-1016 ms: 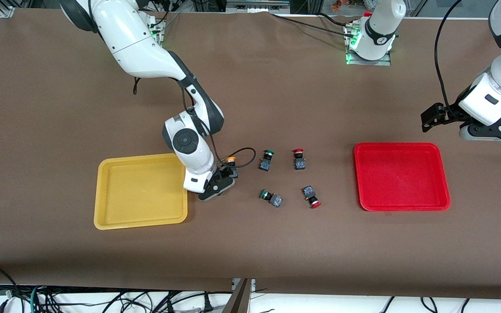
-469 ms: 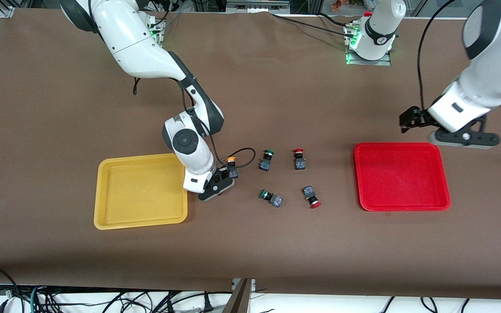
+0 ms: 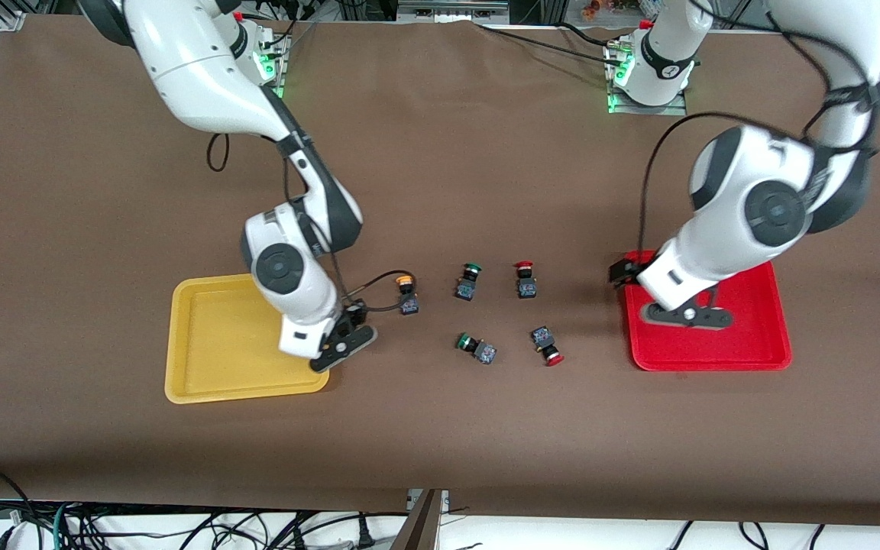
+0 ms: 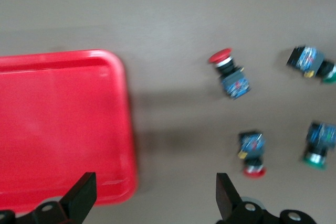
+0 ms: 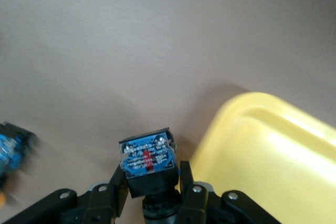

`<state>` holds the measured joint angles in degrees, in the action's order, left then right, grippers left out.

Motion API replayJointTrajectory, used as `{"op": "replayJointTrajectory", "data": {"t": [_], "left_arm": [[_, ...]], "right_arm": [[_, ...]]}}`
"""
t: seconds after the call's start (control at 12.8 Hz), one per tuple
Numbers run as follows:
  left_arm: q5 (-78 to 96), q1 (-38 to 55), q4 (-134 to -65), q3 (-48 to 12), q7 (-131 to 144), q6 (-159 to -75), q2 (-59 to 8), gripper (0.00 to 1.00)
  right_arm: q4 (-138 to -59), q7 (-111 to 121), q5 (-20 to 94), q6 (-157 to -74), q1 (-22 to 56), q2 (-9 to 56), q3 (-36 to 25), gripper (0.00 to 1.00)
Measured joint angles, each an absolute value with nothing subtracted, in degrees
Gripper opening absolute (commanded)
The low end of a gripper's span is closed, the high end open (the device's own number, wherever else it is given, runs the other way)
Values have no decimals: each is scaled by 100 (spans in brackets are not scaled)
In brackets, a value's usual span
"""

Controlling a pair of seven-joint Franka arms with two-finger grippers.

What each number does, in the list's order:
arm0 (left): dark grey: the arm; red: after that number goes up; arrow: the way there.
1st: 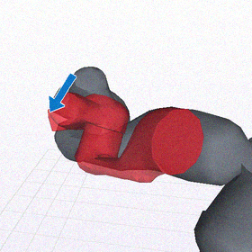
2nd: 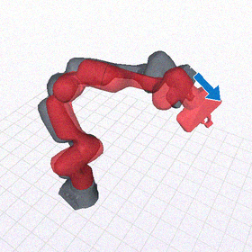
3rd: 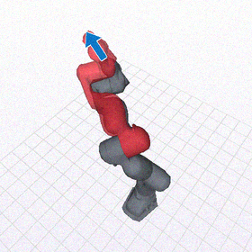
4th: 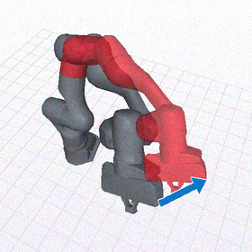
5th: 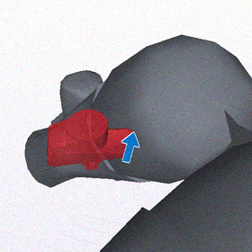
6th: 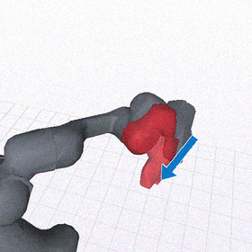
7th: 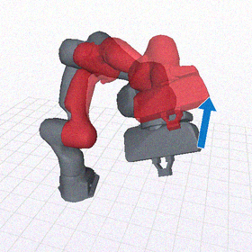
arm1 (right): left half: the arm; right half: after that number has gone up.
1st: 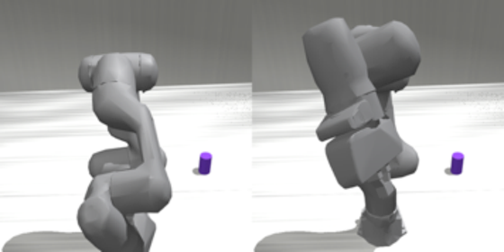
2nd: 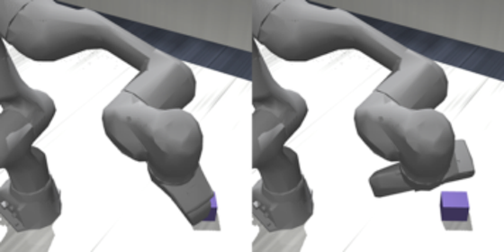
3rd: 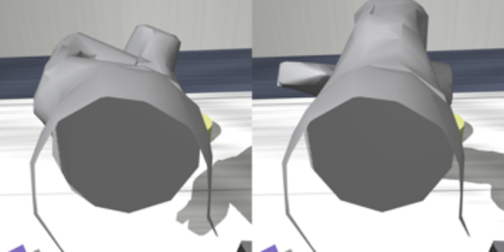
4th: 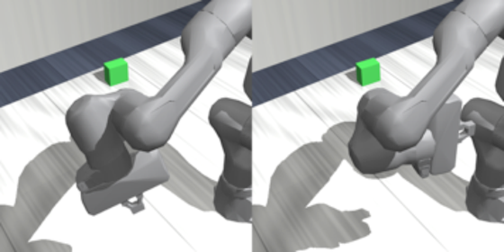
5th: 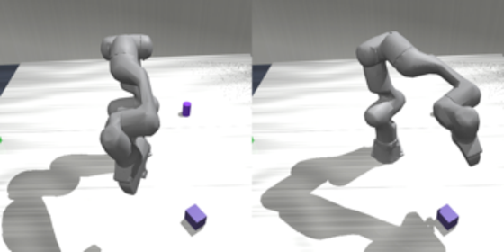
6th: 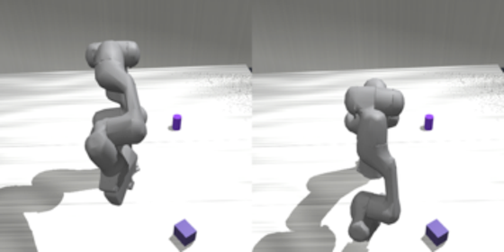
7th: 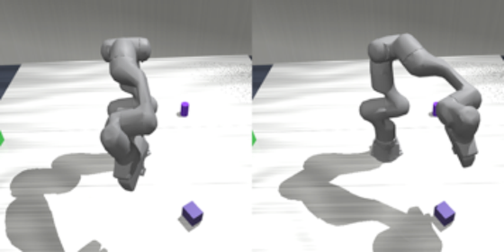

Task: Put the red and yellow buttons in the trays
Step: 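Lift the yellow button with the right gripper while the left gripper advances, then open the right gripper over the yellow tray while the left gripper grasps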

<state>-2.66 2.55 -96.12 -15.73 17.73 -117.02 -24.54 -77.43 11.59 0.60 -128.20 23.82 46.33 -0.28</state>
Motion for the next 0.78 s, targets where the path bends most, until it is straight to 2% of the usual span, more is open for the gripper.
{"op": "replayJointTrajectory", "data": {"t": [0.31,0.47,0.62,0.7,0.78], "left_arm": [[-772,1184,-9765,-1578,3333,-12710,-3336,100],[-1457,1452,-9798,-1582,4028,-12878,-3664,100],[-1598,1671,-9806,-1579,4725,-13269,-3955,100],[-1606,1757,-9806,-1580,4972,-13407,-4057,100],[-1607,1808,-9806,-1579,5116,-13460,-4111,100]], "right_arm": [[-7675,2460,60,-12645,1595,4627,-43,30],[-7684,2884,62,-12645,1256,4719,-43,52],[-7727,2982,207,-12654,1127,4802,-40,87],[-7742,2985,302,-12656,1126,4830,-38,93],[-7747,2982,367,-12656,1127,4843,-33,94]]}}
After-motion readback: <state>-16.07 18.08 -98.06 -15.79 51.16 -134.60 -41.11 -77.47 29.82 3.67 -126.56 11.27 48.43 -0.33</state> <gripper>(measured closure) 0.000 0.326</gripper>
